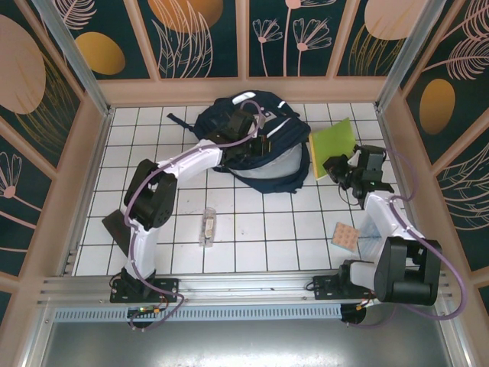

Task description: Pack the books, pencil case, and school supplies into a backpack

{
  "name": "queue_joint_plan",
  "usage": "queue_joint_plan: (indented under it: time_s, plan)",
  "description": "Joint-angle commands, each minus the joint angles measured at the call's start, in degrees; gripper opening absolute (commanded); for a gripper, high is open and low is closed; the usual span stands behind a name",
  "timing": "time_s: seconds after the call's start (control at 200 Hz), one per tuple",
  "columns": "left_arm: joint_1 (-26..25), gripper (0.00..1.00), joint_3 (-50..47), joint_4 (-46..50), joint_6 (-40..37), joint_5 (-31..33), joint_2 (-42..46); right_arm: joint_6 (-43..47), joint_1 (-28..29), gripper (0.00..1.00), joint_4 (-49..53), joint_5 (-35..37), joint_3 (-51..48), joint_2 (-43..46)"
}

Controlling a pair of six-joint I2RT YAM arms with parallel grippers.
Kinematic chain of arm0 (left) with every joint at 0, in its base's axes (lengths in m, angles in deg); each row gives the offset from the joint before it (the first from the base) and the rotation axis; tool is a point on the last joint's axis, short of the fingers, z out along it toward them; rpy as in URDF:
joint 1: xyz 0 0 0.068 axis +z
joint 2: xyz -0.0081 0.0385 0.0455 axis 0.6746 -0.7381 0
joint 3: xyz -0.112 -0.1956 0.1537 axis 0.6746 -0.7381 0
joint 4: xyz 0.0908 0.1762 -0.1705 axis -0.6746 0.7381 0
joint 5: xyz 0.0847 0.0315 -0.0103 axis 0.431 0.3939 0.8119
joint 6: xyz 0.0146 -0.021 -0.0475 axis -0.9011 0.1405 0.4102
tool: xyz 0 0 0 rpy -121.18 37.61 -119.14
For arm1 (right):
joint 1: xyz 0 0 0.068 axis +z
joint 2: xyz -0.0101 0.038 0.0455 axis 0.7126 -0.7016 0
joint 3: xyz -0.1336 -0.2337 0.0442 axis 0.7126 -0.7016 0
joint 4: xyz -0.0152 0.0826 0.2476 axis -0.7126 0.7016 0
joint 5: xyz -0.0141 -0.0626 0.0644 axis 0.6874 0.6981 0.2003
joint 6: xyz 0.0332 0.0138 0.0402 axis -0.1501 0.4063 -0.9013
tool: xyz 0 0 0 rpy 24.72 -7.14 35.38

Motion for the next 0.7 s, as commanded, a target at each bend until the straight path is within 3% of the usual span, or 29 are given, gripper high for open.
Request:
queue_joint_plan:
  time_s: [0.0, 0.15, 0.39, 0.695]
  plan:
    - [2.20, 0.00, 0.31, -3.79, 2.57, 0.65, 3.15, -2.23, 2.62, 0.00, -7.83, -5.99, -1.13, -0.91]
    - [2.67, 0.00, 0.50, -4.58, 3.61, 0.39, 3.52, -5.72, 7.09, 0.00, -13.42, -8.77, -1.47, -5.82]
    - [2.65, 0.00, -0.52, -6.35, 5.32, -0.15, 5.28, -14.01, 11.22, 0.00, -31.14, -14.82, -1.98, -16.05]
    - [2.66, 0.00, -0.72, -7.60, 6.87, -0.23, 6.52, -16.91, 18.59, 0.00, -39.72, -17.35, 9.71, -32.80]
